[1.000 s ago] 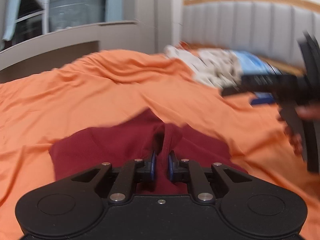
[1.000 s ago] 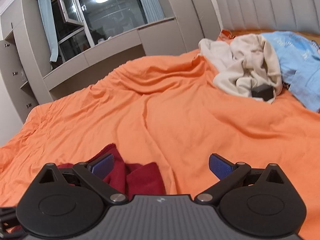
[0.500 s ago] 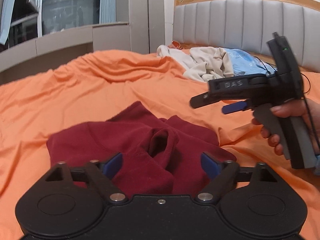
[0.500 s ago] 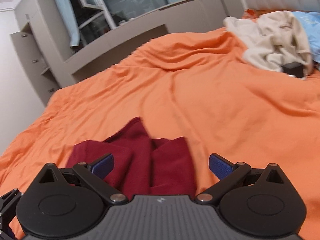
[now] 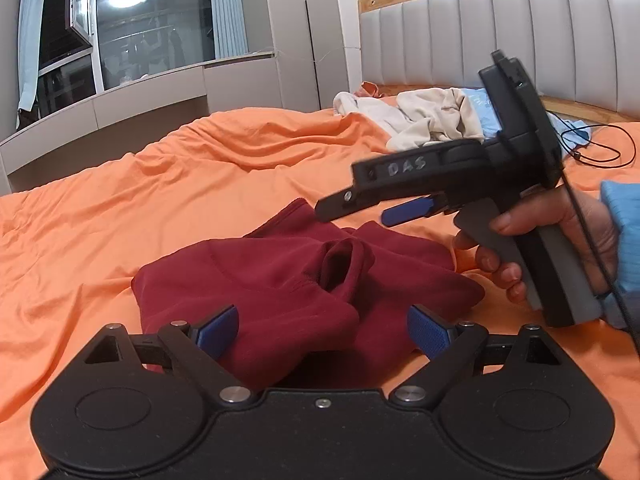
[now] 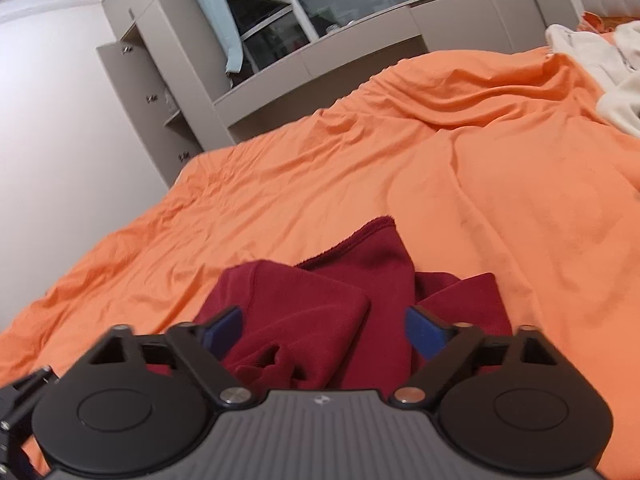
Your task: Fold small clothes
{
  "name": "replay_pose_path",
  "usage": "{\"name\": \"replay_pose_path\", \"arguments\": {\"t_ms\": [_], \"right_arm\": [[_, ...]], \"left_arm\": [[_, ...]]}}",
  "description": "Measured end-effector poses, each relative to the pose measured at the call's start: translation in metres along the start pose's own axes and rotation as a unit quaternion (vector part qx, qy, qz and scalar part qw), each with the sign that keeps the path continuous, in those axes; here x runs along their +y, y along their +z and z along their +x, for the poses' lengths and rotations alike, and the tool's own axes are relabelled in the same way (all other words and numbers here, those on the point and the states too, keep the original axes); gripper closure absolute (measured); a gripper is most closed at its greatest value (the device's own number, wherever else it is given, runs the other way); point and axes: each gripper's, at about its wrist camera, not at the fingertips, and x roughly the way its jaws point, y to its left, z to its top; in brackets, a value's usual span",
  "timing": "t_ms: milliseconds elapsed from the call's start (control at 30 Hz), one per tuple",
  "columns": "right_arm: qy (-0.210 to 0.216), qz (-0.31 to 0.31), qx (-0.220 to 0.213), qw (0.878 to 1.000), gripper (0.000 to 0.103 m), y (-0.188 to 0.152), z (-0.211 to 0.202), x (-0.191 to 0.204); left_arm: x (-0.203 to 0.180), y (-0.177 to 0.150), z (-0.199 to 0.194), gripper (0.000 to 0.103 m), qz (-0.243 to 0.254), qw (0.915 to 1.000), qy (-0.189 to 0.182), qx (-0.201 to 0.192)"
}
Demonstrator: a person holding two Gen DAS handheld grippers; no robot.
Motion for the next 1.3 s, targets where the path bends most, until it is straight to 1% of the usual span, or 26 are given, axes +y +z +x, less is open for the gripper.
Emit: {"name": "replay_pose_path", "arguments": {"t_ms": [33,100,133,200,233,333,367,400,433,467,500,533,567,600,633,667,700,767,900,1067,1300], "right_arm": [[-0.003,-0.006,0.004,1.000,0.029,0.000,0.004,0.001],[-0.010,-0.014,0.013,1.000,0.039,0.000,0.012,0.003],[-0.012,-0.013,0.018,1.000,0.041,-0.002,0.016,0.003],[-0.016,-0.006,0.030,0.999,0.042,-0.004,0.021,0.000],[-0.016,0.000,0.036,0.999,0.042,-0.006,0.024,-0.002],[-0.010,0.023,0.050,0.998,0.042,-0.009,0.029,-0.009],[-0.010,0.029,0.051,0.998,0.042,-0.010,0.030,-0.011],[-0.009,0.033,0.052,0.998,0.042,-0.011,0.030,-0.012],[-0.008,0.034,0.054,0.998,0.043,-0.012,0.030,-0.012],[-0.006,0.036,0.055,0.998,0.047,-0.012,0.031,-0.012],[-0.003,0.039,0.057,0.998,0.053,-0.013,0.031,-0.012],[0.002,0.043,0.058,0.997,0.058,-0.013,0.032,-0.012],[0.009,0.049,0.061,0.997,0.070,-0.013,0.033,-0.013],[0.015,0.057,0.063,0.996,0.079,-0.013,0.033,-0.014],[0.015,0.062,0.061,0.996,0.082,-0.013,0.034,-0.013],[0.015,0.065,0.056,0.996,0.088,-0.013,0.033,-0.013],[0.015,0.067,0.051,0.996,0.092,-0.012,0.032,-0.013],[0.013,0.064,0.037,0.997,0.094,-0.008,0.026,-0.013],[0.006,0.039,0.001,0.999,0.095,0.004,0.011,-0.006],[-0.014,0.012,-0.039,0.999,0.095,0.018,-0.011,-0.004],[-0.045,0.022,-0.053,0.997,0.095,0.026,-0.025,-0.020]], "left_arm": [[0.001,0.000,0.000,0.011,-0.001,1.0000,0.003,0.002],[0.002,0.000,-0.001,0.011,-0.001,0.9999,0.014,0.005],[0.002,0.000,-0.001,0.012,-0.001,0.9998,0.018,0.006],[0.004,0.000,-0.002,0.021,0.000,0.9998,0.018,0.009],[0.005,0.000,-0.002,0.023,0.000,0.9998,0.016,0.012],[0.004,-0.002,-0.001,0.038,0.006,0.9997,0.012,0.018],[0.003,-0.003,0.001,0.048,0.009,0.9997,0.011,0.022],[0.002,-0.003,0.001,0.055,0.012,0.9996,0.008,0.025],[0.001,-0.004,0.002,0.056,0.013,0.9996,0.004,0.026],[0.000,-0.005,0.002,0.061,0.015,0.9995,0.002,0.026],[-0.002,-0.006,0.003,0.065,0.019,0.9995,0.003,0.027],[-0.004,-0.006,0.003,0.067,0.025,0.9993,0.004,0.026],[-0.005,-0.006,0.003,0.072,0.029,0.9992,0.005,0.025],[-0.007,-0.007,0.004,0.077,0.033,0.9991,0.007,0.024],[-0.007,-0.007,0.003,0.079,0.035,0.9991,0.009,0.023],[-0.007,-0.008,0.003,0.081,0.034,0.9992,0.010,0.020],[-0.006,-0.007,0.003,0.083,0.030,0.9993,0.011,0.016],[-0.002,-0.005,0.002,0.085,0.019,0.9997,0.011,0.009],[0.000,-0.001,-0.001,0.087,-0.003,0.9999,0.008,-0.009],[-0.013,0.009,-0.002,0.087,-0.004,0.9995,-0.002,-0.031],[-0.041,0.019,0.016,0.087,0.008,0.9992,-0.022,-0.033]]}}
